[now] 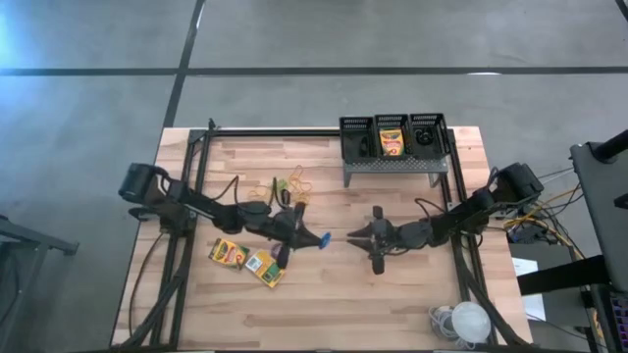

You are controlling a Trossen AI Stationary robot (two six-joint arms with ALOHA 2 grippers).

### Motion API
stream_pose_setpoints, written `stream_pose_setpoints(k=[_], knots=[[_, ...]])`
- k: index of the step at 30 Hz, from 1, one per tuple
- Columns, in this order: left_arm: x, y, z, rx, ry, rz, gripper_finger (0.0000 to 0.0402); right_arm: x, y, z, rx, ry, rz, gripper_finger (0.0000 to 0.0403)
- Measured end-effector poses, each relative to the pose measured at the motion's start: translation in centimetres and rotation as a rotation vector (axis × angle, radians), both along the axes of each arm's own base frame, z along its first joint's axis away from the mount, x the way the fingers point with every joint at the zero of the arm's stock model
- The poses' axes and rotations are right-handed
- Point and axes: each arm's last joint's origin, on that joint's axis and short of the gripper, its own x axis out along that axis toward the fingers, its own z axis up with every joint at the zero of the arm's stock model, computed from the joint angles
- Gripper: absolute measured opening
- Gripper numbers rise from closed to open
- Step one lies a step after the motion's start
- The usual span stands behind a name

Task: Pick & Place Office Desk Supplies
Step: Put the blue spring keychain into the right black basket on the shelf

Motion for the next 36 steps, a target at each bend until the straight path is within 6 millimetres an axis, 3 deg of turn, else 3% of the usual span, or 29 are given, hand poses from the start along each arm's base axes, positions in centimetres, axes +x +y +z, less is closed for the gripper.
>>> stream_pose_setpoints(k=[7, 14, 22, 30, 36], knots=[[-0.7, -1.4, 1.8, 0.07, -0.18, -0.125, 0.0009, 0.3, -0.2, 1.3, -0.085, -0.128, 0.066, 0.0156], [-1.3, -1.8, 2.5, 0.073, -0.222, -0.145, 0.0009, 1.3, -1.1, 3.9, -0.172, -0.345, 0.223, 0.0206], [-1.5, -2.5, 2.7, 0.07, -0.229, -0.173, 0.001, 3.7, -1.5, 6.6, -0.249, -0.443, 0.295, 0.0217], [-1.5, -2.6, 2.7, 0.066, -0.229, -0.18, 0.001, 6.3, -1.5, 8.0, -0.26, -0.351, 0.324, 0.0215], [-1.5, -2.6, 2.7, 0.066, -0.229, -0.18, 0.001, 8.5, -0.9, 8.1, -0.246, -0.3, 0.462, 0.0215]])
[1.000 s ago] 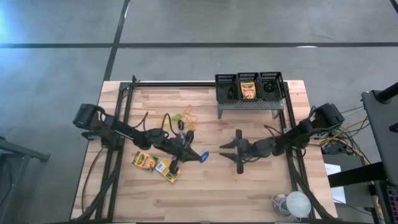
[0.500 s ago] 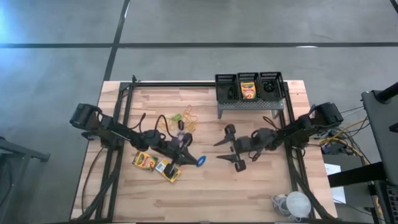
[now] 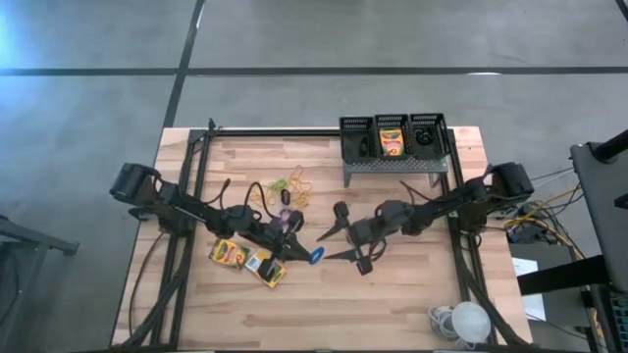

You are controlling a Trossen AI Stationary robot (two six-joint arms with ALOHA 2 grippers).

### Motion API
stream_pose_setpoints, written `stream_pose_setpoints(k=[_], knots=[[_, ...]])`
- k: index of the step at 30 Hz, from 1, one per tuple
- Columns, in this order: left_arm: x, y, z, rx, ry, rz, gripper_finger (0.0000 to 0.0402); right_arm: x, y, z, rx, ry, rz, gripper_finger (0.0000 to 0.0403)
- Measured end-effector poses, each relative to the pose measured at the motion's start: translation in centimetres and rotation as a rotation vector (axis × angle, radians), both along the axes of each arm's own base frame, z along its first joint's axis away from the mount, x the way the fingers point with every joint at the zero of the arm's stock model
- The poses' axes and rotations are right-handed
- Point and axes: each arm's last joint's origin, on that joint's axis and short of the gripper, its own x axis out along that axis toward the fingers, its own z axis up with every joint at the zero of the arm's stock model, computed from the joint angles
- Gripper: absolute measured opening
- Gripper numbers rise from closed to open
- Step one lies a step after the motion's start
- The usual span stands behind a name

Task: Pick & Place Office Desk Supplies
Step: Put the blue spring keychain into the right black basket on the shelf

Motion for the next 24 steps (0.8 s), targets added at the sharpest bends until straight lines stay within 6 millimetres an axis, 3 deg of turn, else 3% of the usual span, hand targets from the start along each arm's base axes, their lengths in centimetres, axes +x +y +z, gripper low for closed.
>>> stream_pose_setpoints(k=[9, 24], knots=[[-0.01, -0.06, -0.04, -0.012, 0.012, -0.006, 0.0012, 1.0, 0.45, -0.35, -0.018, 0.01, 0.08, 0.0191], [-0.01, -0.06, -0.04, -0.024, 0.017, -0.005, 0.0036, 1.04, 0.3, -0.66, -0.032, 0.046, 0.022, 0.0027]])
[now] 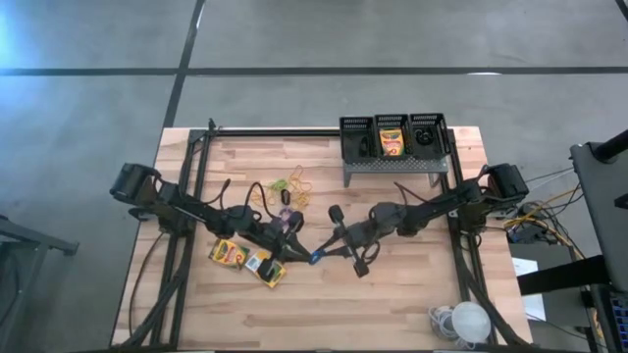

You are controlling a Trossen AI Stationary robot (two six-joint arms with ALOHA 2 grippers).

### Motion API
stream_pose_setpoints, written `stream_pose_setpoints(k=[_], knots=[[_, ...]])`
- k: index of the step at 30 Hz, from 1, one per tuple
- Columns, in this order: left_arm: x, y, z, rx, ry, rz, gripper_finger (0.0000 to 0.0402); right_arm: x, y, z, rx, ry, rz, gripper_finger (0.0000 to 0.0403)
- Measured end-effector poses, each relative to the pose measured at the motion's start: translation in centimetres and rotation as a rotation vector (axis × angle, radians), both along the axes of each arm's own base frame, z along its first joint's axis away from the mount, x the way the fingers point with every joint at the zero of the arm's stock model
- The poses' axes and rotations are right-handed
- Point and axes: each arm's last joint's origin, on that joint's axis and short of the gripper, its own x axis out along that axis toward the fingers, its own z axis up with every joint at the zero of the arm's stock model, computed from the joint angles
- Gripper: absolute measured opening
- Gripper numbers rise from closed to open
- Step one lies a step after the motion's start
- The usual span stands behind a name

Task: Pick & Place Office Desk Supplies
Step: Put the blue spring keychain into the right black basket on the shelf

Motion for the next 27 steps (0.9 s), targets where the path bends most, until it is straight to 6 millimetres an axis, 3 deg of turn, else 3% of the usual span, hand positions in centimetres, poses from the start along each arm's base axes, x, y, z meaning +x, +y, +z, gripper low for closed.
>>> stream_pose_setpoints(k=[7, 12, 16, 20, 27], knots=[[0.1, 0.1, -0.9, 0.038, 0.085, 0.033, 0.0094, -0.1, -0.2, -2.2, 0.019, 0.25, -0.117, 0.0024], [0.2, 0.6, -2.8, 0.09, 0.278, 0.205, 0.0142, -1.0, -0.4, -4.7, 0.056, 0.552, -0.218, 0.0024], [0.0, 1.0, -3.9, 0.135, 0.379, 0.325, 0.0159, -2.8, -0.4, -6.0, 0.061, 0.808, -0.344, 0.0024], [0.0, 1.2, -4.2, 0.157, 0.409, 0.408, 0.016, -5.6, -0.1, -5.1, 0.042, 0.98, -0.474, 0.0024], [0.0, 1.4, -4.2, 0.16, 0.408, 0.433, 0.0161, -12.1, -0.4, -1.6, 0.069, 1.179, -0.711, 0.0023]])
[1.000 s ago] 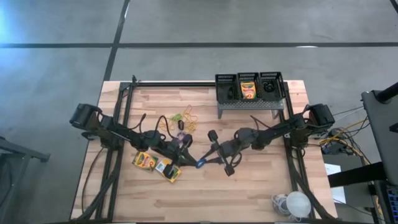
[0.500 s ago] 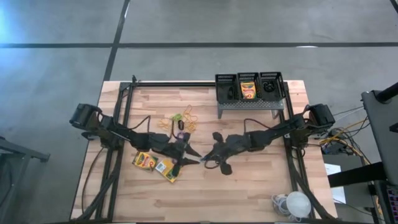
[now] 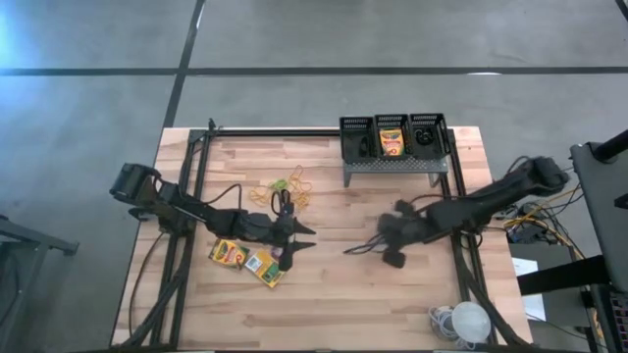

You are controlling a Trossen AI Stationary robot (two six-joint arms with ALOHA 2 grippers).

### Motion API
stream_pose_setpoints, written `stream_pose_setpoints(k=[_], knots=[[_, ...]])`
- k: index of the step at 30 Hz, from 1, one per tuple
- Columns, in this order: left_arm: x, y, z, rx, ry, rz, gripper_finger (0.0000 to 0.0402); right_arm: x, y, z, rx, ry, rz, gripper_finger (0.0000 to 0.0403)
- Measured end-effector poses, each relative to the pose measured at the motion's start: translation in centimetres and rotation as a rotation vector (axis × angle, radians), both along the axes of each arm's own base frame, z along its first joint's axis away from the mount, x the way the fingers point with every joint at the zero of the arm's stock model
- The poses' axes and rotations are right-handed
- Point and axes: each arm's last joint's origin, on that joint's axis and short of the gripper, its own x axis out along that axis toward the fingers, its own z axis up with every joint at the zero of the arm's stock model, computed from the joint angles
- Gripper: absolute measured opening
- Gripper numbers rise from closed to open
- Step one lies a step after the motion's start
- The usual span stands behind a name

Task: Pick & Place Office Desk Supplies
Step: Put the blue spring keychain into the right black basket on the shelf

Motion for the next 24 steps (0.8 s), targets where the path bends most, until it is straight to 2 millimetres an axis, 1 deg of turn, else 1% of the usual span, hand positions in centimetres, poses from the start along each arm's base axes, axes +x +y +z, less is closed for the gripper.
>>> stream_pose_setpoints(k=[4, 6, 7, 9, 13, 15, 18, 20, 24], knots=[[0.0, 0.2, 0.0, 0.01, -0.005, 0.035, 0.0161, -3.9, -1.4, 2.2, -0.055, 0.078, -0.174, 0.0023], [0.0, 0.2, 0.0, 0.017, -0.008, 0.064, 0.0161, -5.3, -2.2, 3.8, -0.129, 0.066, -0.259, 0.0023], [0.0, 0.3, 0.1, 0.02, -0.01, 0.075, 0.0161, -5.7, -2.5, 4.8, -0.181, 0.03, -0.3, 0.0023], [0.0, 0.3, 0.1, 0.023, -0.012, 0.088, 0.0161, -6.3, -3.2, 6.7, -0.292, -0.076, -0.363, 0.0023], [0.0, 0.3, 0.1, 0.024, -0.013, 0.091, 0.0161, -6.8, -4.2, 11.0, -0.486, -0.346, -0.488, 0.0026], [0.0, 0.3, 0.1, 0.024, -0.013, 0.091, 0.0161, -7.1, -5.1, 13.0, -0.538, -0.398, -0.534, 0.0026], [0.0, 0.3, 0.1, 0.023, -0.013, 0.091, 0.0161, -7.6, -7.1, 15.7, -0.593, -0.388, -0.609, 0.0027], [0.0, 0.3, 0.1, 0.023, -0.013, 0.091, 0.0161, -7.9, -8.8, 17.3, -0.603, -0.347, -0.661, 0.0027], [0.0, 0.3, 0.1, 0.023, -0.013, 0.091, 0.0161, -8.4, -12.8, 19.3, -0.521, -0.212, -0.715, 0.0027]])
